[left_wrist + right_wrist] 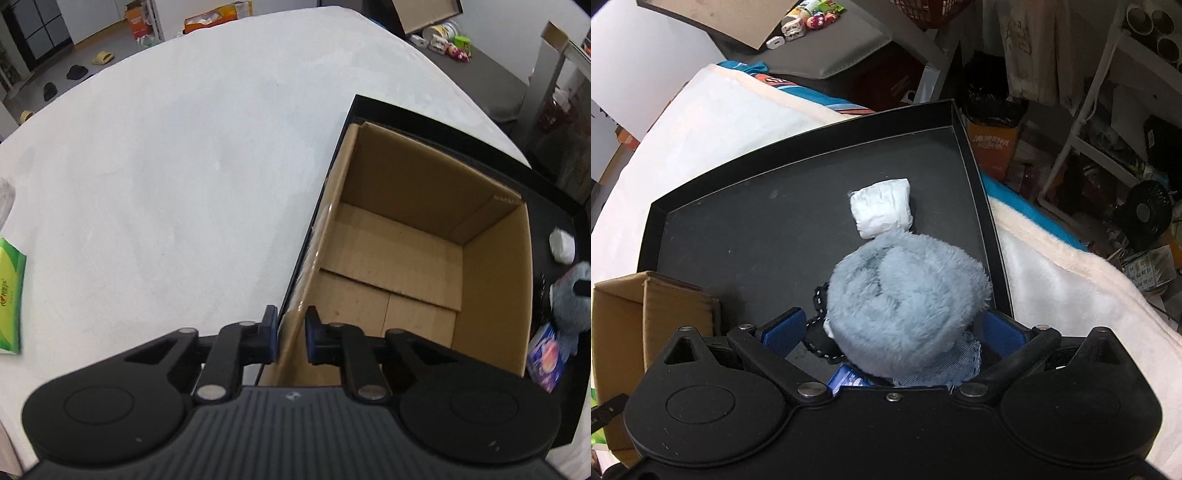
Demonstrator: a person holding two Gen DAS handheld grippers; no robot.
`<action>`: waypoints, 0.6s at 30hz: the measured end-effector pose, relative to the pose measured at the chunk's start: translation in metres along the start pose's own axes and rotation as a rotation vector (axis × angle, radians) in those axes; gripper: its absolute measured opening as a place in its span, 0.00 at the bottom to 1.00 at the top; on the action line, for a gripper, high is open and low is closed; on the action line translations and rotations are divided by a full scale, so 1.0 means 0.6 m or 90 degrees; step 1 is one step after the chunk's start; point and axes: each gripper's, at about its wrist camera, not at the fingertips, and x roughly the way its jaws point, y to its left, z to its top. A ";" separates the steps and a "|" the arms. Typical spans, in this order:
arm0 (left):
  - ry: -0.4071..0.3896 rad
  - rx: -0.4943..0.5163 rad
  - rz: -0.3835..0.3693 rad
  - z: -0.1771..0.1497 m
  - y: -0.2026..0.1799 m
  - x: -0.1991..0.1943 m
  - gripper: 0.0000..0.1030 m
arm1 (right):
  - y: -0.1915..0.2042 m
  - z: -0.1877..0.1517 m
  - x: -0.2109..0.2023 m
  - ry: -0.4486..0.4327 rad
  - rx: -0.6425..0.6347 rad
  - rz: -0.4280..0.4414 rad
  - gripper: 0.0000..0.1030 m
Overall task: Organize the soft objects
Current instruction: 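Reach the right gripper to the grey-blue plush and close on it, then carry the plush with the right gripper and drop it into the box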
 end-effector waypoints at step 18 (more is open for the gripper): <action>-0.063 0.000 -0.026 -0.023 0.002 -0.005 0.13 | 0.004 -0.012 -0.018 -0.030 -0.041 -0.006 0.65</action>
